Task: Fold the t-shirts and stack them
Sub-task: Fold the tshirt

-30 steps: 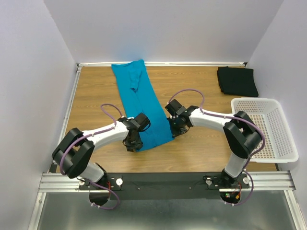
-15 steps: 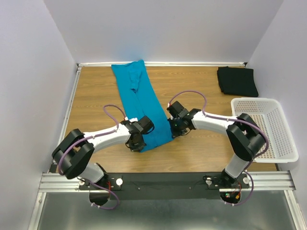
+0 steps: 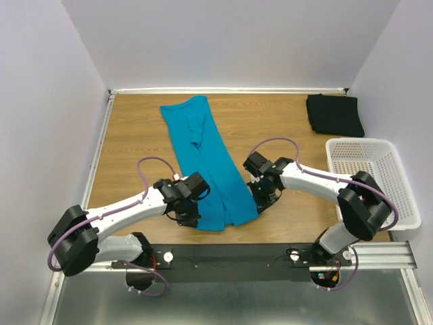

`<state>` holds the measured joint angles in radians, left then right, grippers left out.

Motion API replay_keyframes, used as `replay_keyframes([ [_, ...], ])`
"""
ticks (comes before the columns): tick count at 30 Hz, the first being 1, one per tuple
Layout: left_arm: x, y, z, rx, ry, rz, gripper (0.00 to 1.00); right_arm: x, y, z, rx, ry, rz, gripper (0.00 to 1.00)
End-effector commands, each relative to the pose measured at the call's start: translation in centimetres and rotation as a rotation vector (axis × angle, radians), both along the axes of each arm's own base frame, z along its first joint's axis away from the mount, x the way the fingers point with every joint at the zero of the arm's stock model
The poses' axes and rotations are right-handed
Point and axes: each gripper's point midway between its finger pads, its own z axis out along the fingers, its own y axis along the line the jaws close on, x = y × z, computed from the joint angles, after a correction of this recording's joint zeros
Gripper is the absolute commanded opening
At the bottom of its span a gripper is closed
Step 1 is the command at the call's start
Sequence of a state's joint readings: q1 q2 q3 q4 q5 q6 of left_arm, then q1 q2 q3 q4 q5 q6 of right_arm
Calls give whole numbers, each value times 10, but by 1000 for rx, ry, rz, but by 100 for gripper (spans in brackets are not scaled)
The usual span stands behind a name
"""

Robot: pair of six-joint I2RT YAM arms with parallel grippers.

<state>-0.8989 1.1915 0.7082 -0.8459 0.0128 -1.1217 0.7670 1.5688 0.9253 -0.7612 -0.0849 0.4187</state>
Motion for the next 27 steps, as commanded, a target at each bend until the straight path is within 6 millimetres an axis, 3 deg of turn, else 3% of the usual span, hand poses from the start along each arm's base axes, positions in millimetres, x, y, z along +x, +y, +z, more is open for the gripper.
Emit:
replay_keyframes([
  [1, 1, 6, 8, 26, 6, -14, 0, 16, -15, 28, -91, -83, 4, 1],
  [2, 12, 5, 12, 30, -33, 0, 0, 32, -7, 39, -85, -137, 2, 1],
  [8, 65, 5, 34, -8, -162, 85, 0, 86, 24, 72, -69, -258, 24, 1],
  [11, 104, 23, 44, -3, -245, 172, 0, 115, 40, 82, -69, -318, 38, 1],
  [15, 145, 49, 49, 69, -344, 219, 0, 157, 53, 89, -95, -421, 36, 1],
  [20, 189, 67, 56, 150, -453, 264, 0, 200, 72, 91, -93, -523, 36, 1],
  [27, 228, 82, 47, 226, -516, 299, 0, 238, 94, 88, -44, -616, 10, 1],
])
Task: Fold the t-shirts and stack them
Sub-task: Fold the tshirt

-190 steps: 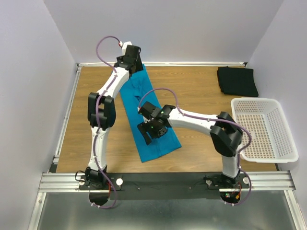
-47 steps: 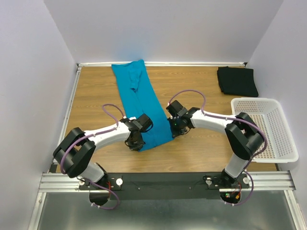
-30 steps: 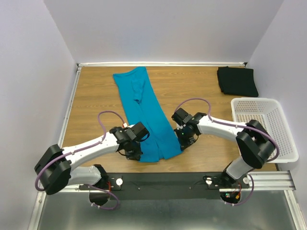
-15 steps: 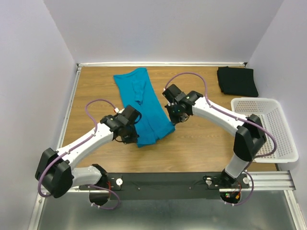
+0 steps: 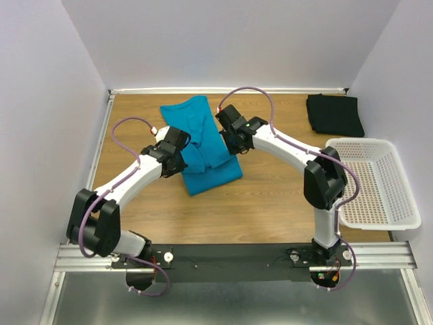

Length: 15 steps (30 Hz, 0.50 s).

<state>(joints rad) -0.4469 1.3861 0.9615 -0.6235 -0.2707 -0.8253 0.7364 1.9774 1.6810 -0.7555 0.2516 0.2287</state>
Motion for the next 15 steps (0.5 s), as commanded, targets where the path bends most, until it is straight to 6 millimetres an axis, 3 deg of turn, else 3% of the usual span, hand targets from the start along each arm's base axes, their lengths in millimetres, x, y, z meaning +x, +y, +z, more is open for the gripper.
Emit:
replay_keyframes([
  [1, 34, 18, 3, 95, -92, 42, 0, 36, 9, 8, 20, -120, -19, 1],
  [7, 51, 24, -12, 122, -91, 66, 0, 55, 15, -7, 25, -137, -29, 1],
  [15, 59, 27, -37, 132, -65, 83, 0, 59, 20, -34, 28, -114, -38, 1],
])
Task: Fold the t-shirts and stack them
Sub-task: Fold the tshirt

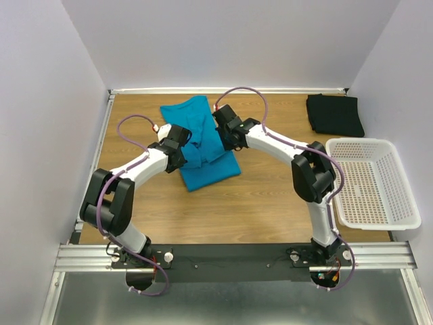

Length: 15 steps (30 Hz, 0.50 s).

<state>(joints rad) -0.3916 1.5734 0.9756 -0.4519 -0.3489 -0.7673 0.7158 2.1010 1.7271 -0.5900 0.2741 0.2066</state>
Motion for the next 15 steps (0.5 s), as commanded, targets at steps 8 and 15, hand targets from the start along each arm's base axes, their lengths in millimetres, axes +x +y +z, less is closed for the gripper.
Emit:
replay_keyframes([
  [8, 21, 10, -12, 52, -42, 36, 0, 18, -3, -30, -5, -12, -57, 1],
  [15, 27, 10, -4, 48, -79, 45, 0, 17, -11, -34, -13, -10, -80, 1],
])
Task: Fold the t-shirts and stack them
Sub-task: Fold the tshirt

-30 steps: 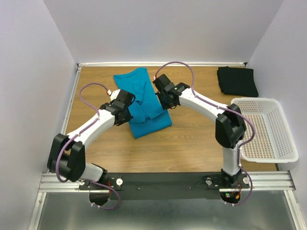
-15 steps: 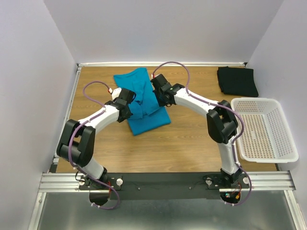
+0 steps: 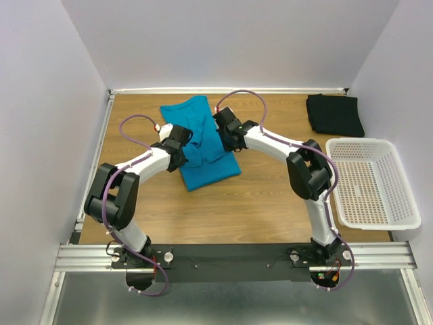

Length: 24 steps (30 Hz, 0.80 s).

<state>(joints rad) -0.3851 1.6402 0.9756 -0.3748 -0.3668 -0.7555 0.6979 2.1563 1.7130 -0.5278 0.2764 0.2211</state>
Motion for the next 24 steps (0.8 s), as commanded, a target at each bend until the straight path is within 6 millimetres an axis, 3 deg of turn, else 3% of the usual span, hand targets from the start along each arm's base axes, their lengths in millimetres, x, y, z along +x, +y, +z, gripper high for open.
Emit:
replay_keyframes([
  [1, 13, 10, 10, 30, -63, 43, 0, 7, -10, -9, -14, -14, -50, 3],
  [3, 11, 9, 5, 30, -48, 41, 2, 7, -9, -9, -10, -13, -51, 9],
  [4, 10, 9, 3, 26, -44, 49, 9, 6, -8, -8, -4, -11, -49, 21],
  [6, 9, 10, 4, 23, -45, 55, 29, 7, -6, 0, 15, -20, -53, 29],
  [10, 12, 10, 24, 12, -93, 61, 54, 3, 2, 21, 87, -24, -46, 48],
  [11, 12, 11, 30, 6, -102, 66, 63, 1, 4, 26, 113, -21, -50, 49],
  [12, 12, 11, 36, 0, -115, 67, 63, -1, 8, 30, 135, -16, -43, 49],
  [14, 8, 9, 55, -35, -153, 75, 73, -9, 19, 40, 201, 5, -8, 49],
  [17, -3, 1, 75, -109, -194, 66, 74, -20, 30, 48, 291, 30, 16, 51],
  [19, -16, -12, 82, -158, -207, 36, 74, -24, 40, 57, 358, 26, 42, 55],
  [21, -27, -22, 82, -199, -203, 13, 73, -34, 42, 51, 404, 58, 39, 57],
  [24, -43, -48, 77, -259, -203, -45, 61, -43, 53, 53, 493, 84, 41, 66],
])
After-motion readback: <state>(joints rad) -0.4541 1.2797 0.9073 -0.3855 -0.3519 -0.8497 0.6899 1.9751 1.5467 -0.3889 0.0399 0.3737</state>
